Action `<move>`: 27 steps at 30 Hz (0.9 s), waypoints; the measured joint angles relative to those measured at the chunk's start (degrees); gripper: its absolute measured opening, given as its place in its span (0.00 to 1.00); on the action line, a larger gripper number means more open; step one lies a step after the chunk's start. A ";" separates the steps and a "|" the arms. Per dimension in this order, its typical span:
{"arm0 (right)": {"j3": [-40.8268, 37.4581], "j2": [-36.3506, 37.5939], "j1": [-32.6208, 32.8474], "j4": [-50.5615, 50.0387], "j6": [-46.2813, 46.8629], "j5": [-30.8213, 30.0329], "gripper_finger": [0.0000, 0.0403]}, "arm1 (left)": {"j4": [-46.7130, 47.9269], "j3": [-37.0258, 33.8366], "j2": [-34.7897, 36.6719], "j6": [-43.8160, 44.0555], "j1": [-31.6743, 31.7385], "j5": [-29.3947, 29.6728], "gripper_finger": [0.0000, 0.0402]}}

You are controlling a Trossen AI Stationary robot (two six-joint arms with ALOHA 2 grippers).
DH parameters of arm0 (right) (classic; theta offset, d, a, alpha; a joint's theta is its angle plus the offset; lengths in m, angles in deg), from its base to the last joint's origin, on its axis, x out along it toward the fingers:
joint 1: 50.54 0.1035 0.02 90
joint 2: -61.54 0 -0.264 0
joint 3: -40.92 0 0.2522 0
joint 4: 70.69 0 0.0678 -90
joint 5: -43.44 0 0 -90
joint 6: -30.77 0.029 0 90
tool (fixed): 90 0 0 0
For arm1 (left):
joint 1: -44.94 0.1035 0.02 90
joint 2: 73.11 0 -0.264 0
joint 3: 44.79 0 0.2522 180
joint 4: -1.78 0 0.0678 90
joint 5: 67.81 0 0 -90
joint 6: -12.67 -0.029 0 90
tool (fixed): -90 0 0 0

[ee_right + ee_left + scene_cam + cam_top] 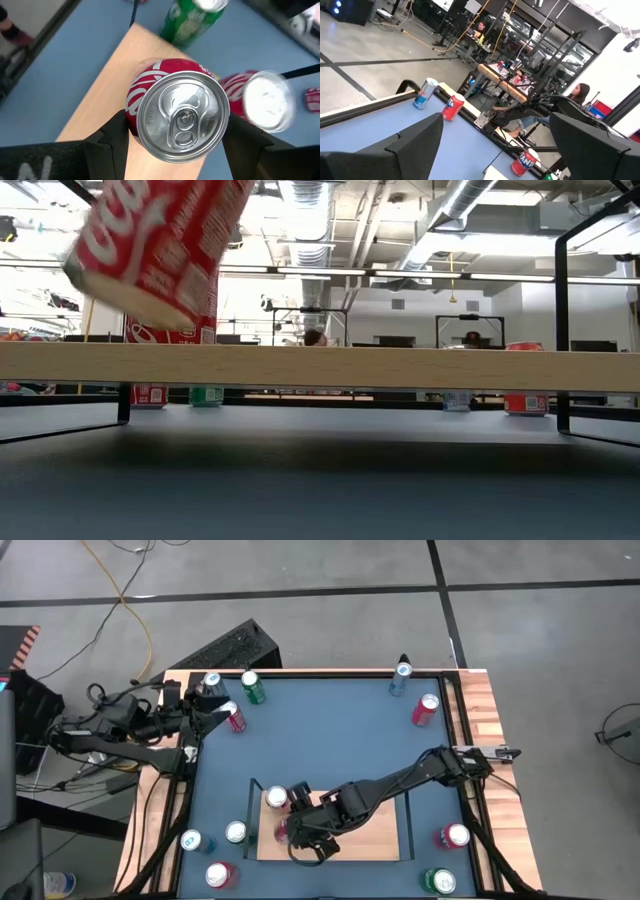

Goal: Place canned beverage on shelf
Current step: Put the right red soda can on the shelf aligned with the other red soda can

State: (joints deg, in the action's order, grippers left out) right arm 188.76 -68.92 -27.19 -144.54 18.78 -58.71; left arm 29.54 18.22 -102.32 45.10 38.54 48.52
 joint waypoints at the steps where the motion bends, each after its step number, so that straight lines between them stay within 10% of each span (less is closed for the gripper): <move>1: -0.02 -0.17 0.00 -0.24 -0.04 0.04 0.59 | 0.02 0.00 0.00 0.00 0.00 0.00 0.88; 27: 0.00 -0.11 -0.63 -7.18 -0.11 1.75 0.60 | 0.04 0.00 0.00 -0.02 0.00 0.00 0.88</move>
State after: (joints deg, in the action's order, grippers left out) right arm 188.76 -69.03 -27.82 -151.73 18.67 -56.96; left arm 29.58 18.22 -102.32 45.08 38.54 48.52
